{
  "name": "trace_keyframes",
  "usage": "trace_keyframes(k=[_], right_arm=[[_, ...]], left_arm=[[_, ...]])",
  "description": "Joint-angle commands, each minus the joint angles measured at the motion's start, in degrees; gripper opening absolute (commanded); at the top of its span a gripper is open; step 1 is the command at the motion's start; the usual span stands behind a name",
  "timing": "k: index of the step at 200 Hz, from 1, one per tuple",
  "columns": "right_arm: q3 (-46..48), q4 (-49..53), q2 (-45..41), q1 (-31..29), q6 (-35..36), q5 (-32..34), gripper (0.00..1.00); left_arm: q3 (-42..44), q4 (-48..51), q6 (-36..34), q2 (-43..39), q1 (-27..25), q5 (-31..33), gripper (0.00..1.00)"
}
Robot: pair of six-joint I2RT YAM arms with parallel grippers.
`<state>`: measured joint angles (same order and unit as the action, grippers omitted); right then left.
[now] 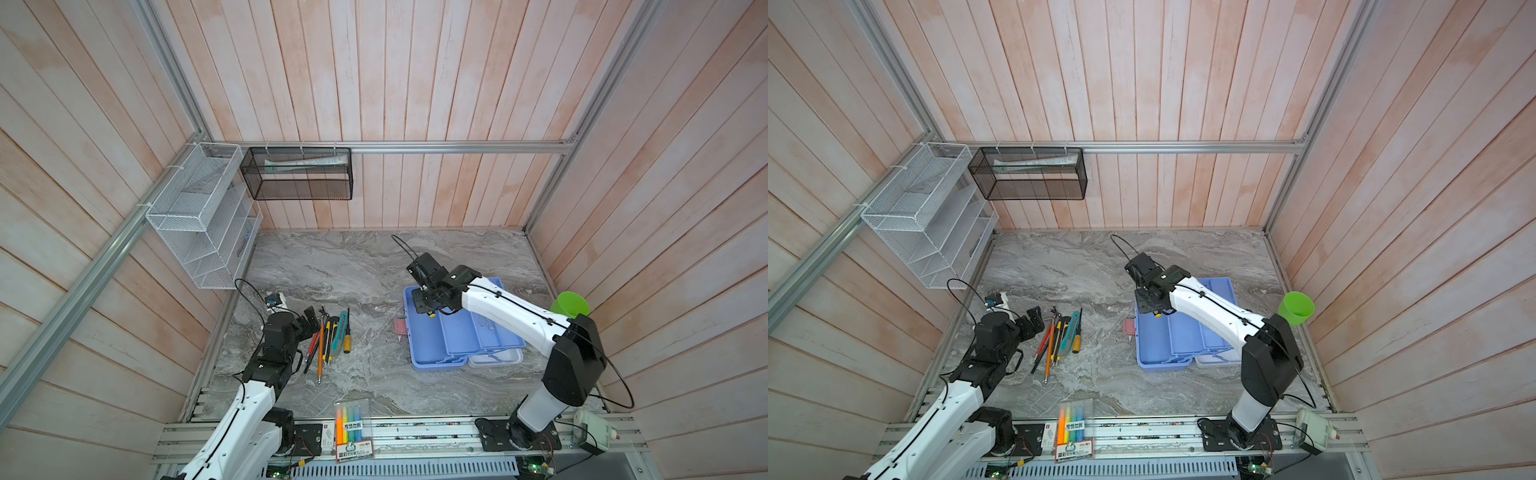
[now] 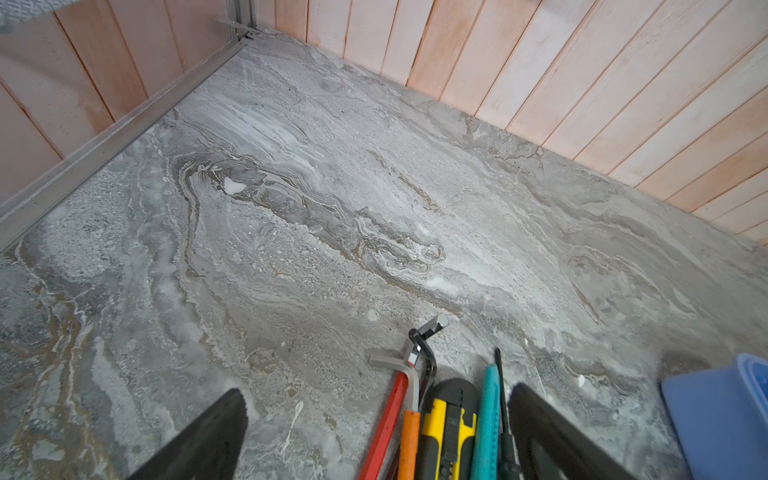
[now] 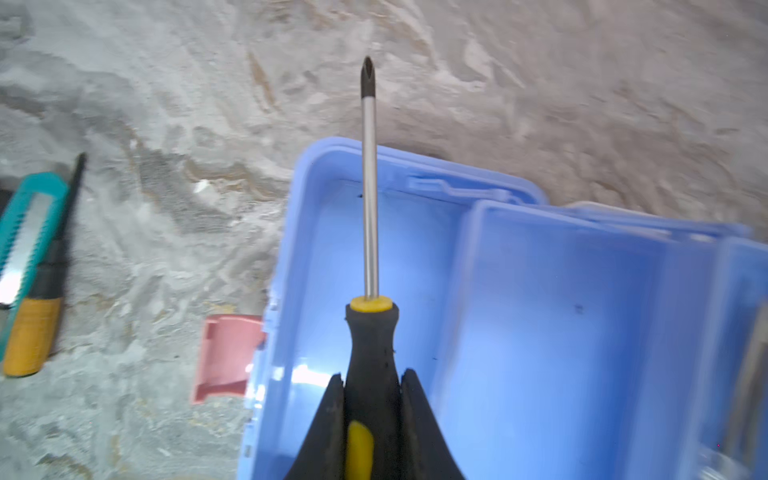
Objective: Pack the tool kit
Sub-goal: 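Carry the black-and-yellow screwdriver to the blue tray and release it with the right gripper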
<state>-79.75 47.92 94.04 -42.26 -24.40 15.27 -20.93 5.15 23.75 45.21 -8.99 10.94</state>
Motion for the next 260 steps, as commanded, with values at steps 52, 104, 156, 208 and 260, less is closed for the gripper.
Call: trace_keyframes(k=[52, 104, 156, 208, 260], right_arm=[[7.1, 5.7, -12.4, 12.7, 0.7, 10.9, 0.02], [12.1, 3.4, -14.9, 22.1, 3.0, 11.6, 0.02], [15.4, 2.2, -12.7, 24.0, 5.3, 11.8, 0.02], [17.3, 1.3, -13.2, 24.1, 5.3, 8.1, 0.19], [13.7, 5.3, -13.4, 23.6, 5.7, 10.2, 0.36]], left_arm=[[0.6, -0.2, 0.0, -0.5, 0.2, -0.3, 1.0], [0.4, -0.2, 0.0, -0.2, 0.3, -0.4, 1.0], [0.4, -0.2, -0.1, -0.1, 0.3, -0.5, 1.0], [0.4, -0.4, -0.1, -0.2, 0.3, -0.5, 1.0], [0.4, -0.3, -0.1, -0.2, 0.3, -0.4, 1.0]])
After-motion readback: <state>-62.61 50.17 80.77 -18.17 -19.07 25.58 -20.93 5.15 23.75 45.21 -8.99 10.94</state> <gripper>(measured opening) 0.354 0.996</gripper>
